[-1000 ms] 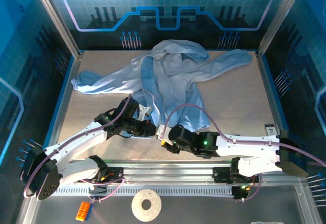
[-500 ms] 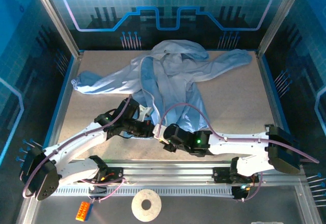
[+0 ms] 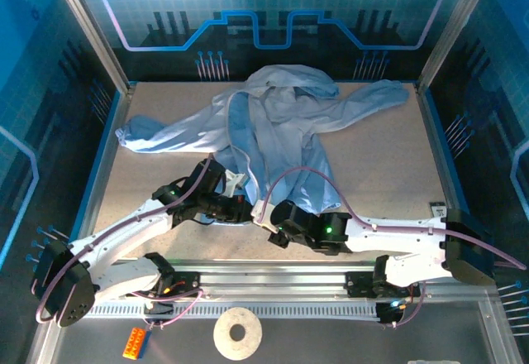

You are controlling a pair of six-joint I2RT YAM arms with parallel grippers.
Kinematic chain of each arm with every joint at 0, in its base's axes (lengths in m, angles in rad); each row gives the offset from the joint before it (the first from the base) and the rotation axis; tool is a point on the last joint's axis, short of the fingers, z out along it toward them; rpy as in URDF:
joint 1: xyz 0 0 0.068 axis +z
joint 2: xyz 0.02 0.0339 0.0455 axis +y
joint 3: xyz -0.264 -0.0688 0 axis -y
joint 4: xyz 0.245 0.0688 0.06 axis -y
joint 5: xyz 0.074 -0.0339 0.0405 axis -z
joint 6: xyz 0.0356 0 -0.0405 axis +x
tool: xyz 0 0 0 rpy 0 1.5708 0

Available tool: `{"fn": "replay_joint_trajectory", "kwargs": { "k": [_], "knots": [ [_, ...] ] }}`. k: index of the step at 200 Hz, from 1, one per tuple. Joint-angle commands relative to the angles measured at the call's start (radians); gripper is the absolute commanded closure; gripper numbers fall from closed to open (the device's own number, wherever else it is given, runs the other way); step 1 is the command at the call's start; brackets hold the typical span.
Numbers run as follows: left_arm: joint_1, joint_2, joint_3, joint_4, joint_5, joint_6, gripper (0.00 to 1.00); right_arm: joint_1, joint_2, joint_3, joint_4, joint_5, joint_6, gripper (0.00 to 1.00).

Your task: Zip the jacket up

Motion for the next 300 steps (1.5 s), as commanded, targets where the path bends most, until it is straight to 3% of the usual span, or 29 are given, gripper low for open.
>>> {"fn": "replay_joint_trajectory", "kwargs": {
  "k": [1,80,108,131,203,238,300],
  "knots": [
    [-0.010,-0.019,0.006,-0.045,0.017,0.031,1.00,-0.017,-0.022,-0.011,0.028,0.002,0.005,1.00],
    [-0.009,-0.035,0.004,-0.085,0.007,0.094,1.00,-0.026,-0.022,-0.004,0.038,-0.060,-0.007,1.00],
    [-0.009,-0.044,-0.002,-0.082,-0.001,0.099,0.93,-0.034,-0.026,-0.012,0.050,-0.095,-0.009,1.00],
    [-0.009,-0.047,-0.007,-0.076,0.007,0.107,1.00,-0.053,-0.034,-0.023,0.062,-0.128,0.005,1.00],
    [-0.009,-0.034,-0.011,-0.078,0.013,0.116,1.00,-0.077,-0.062,-0.035,0.056,-0.122,0.014,1.00],
    [-0.007,-0.037,-0.013,-0.078,0.014,0.114,1.00,-0.080,-0.046,-0.028,0.062,-0.116,0.025,0.87],
    [-0.007,-0.043,-0.013,-0.079,0.012,0.114,1.00,-0.082,0.013,0.001,0.058,-0.131,0.021,0.83]
  ]
}}
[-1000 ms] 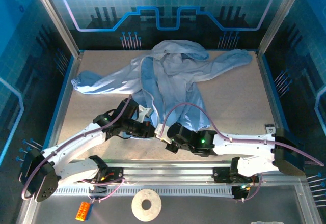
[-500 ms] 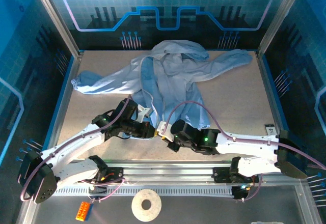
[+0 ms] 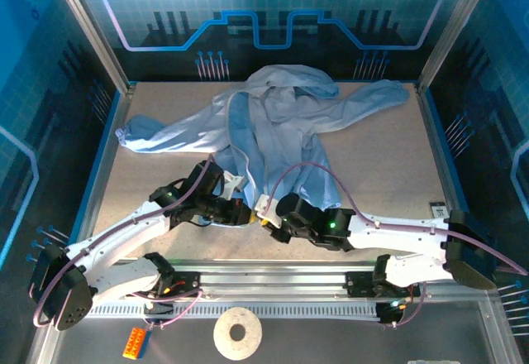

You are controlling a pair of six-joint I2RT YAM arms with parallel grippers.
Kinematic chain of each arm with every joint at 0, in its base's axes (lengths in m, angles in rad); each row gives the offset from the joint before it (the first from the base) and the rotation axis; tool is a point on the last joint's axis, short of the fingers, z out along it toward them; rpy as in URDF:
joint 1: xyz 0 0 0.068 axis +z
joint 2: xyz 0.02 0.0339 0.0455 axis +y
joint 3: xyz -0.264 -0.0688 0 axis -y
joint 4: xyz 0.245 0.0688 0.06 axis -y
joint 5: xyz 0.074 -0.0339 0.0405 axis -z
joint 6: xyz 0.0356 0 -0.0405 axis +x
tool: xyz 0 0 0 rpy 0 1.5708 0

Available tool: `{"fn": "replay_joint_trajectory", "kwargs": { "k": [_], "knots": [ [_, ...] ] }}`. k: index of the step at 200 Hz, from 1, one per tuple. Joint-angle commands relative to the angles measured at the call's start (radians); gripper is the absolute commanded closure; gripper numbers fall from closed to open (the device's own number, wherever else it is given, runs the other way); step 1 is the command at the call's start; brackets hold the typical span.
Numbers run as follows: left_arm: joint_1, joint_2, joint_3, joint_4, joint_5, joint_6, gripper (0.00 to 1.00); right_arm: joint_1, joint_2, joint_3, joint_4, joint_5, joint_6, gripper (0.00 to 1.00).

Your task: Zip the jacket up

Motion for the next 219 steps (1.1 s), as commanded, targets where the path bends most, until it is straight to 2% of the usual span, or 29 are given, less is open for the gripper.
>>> {"fn": "replay_joint_trajectory", "kwargs": {
  "k": [1,83,93,109,158,173,187,210,219],
  "knots": [
    [-0.007,-0.013,-0.011,-0.026,0.030,0.030,1.00,-0.012,0.024,0.026,0.015,-0.010,0.002,0.84],
    [-0.006,-0.016,-0.012,-0.045,0.039,0.046,1.00,-0.013,0.059,0.063,0.013,-0.002,-0.016,0.85],
    [-0.007,-0.016,-0.010,-0.054,0.039,0.053,1.00,-0.015,0.062,0.065,0.014,-0.004,-0.017,0.88],
    [-0.008,-0.017,-0.008,-0.070,0.041,0.066,1.00,-0.015,0.070,0.071,0.009,-0.002,-0.018,1.00],
    [-0.007,-0.019,-0.009,-0.102,0.032,0.091,1.00,-0.015,0.087,0.080,-0.006,-0.002,-0.014,1.00],
    [-0.007,-0.020,-0.007,-0.101,0.019,0.089,0.88,-0.015,0.092,0.084,-0.008,-0.013,-0.013,1.00],
    [-0.006,-0.027,-0.006,-0.096,0.002,0.080,0.68,-0.015,0.096,0.088,-0.009,-0.025,-0.014,1.00],
    [-0.005,-0.050,-0.013,-0.072,-0.037,0.038,0.53,-0.015,0.110,0.095,-0.006,-0.044,-0.008,1.00],
    [-0.004,-0.068,-0.023,-0.055,-0.065,0.002,0.50,-0.015,0.118,0.099,-0.003,-0.050,-0.003,1.00]
  ]
}}
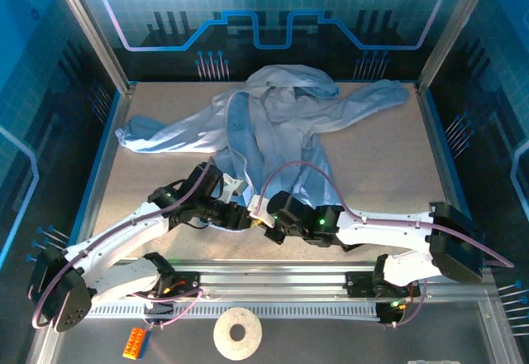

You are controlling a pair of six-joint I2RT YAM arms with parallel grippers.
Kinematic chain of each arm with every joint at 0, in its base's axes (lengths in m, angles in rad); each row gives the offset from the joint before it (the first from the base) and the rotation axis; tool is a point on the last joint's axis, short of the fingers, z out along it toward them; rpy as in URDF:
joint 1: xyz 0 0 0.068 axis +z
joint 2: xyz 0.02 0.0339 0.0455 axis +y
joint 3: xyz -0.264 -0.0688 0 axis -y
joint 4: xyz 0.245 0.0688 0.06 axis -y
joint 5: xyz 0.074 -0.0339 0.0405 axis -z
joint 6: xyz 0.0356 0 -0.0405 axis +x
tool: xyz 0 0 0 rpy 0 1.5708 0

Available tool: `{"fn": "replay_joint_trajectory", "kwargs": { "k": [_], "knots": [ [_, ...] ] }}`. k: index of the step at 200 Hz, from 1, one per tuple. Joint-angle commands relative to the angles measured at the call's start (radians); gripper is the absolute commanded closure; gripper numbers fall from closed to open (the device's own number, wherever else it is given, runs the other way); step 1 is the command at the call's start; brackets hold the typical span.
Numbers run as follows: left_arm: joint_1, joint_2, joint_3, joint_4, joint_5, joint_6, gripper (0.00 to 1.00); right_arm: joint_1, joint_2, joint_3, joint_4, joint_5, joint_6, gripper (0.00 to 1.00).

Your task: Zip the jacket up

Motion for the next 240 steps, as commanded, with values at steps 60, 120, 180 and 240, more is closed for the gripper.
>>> {"fn": "replay_joint_trajectory", "kwargs": {
  "k": [60,120,180,240],
  "knots": [
    [-0.020,-0.348,-0.288,0.316,-0.197,-0.339,0.44,-0.013,0.049,0.041,0.059,-0.060,0.063,1.00],
    [-0.051,-0.365,-0.378,0.422,-0.214,-0.390,0.45,-0.014,0.078,0.066,0.062,-0.078,0.079,1.00],
    [-0.069,-0.292,-0.398,0.505,-0.179,-0.386,0.50,-0.013,0.070,0.068,0.070,-0.082,0.100,1.00],
    [-0.068,-0.332,-0.337,0.270,-0.203,-0.315,1.00,-0.014,0.048,0.074,0.046,-0.037,0.122,1.00]
  ]
}}
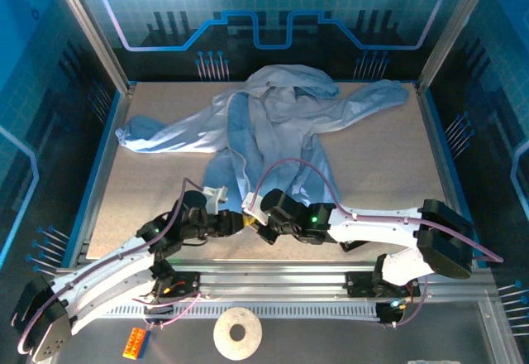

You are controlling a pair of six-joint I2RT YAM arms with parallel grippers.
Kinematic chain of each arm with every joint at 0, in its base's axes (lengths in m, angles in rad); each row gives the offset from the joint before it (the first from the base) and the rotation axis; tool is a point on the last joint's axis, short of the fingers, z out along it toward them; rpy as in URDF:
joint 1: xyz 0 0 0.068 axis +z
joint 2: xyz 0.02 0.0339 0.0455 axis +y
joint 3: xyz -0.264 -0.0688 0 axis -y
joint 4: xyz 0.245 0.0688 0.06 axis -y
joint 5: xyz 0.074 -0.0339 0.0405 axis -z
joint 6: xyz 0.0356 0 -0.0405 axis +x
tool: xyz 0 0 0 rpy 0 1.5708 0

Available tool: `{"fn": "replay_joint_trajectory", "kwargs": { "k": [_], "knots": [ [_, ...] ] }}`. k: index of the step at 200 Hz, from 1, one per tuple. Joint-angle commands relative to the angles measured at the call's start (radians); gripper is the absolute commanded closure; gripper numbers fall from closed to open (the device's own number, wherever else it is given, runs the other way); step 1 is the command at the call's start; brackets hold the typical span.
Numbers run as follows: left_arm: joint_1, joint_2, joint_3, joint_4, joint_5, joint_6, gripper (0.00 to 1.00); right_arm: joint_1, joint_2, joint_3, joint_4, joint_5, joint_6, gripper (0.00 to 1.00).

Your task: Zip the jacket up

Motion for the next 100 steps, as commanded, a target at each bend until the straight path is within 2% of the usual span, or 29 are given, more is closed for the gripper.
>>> {"fn": "replay_joint_trajectory", "kwargs": {
  "k": [1,26,100],
  "knots": [
    [-0.006,-0.021,0.046,-0.171,-0.011,0.052,1.00,-0.010,-0.021,0.036,0.007,0.028,0.022,1.00],
    [-0.006,-0.024,0.082,-0.264,0.022,0.082,1.00,-0.010,-0.015,0.058,-0.027,0.052,0.029,1.00],
    [-0.006,-0.019,0.141,-0.393,0.097,0.145,1.00,-0.003,0.018,0.126,-0.086,0.098,0.062,1.00]
  ]
}}
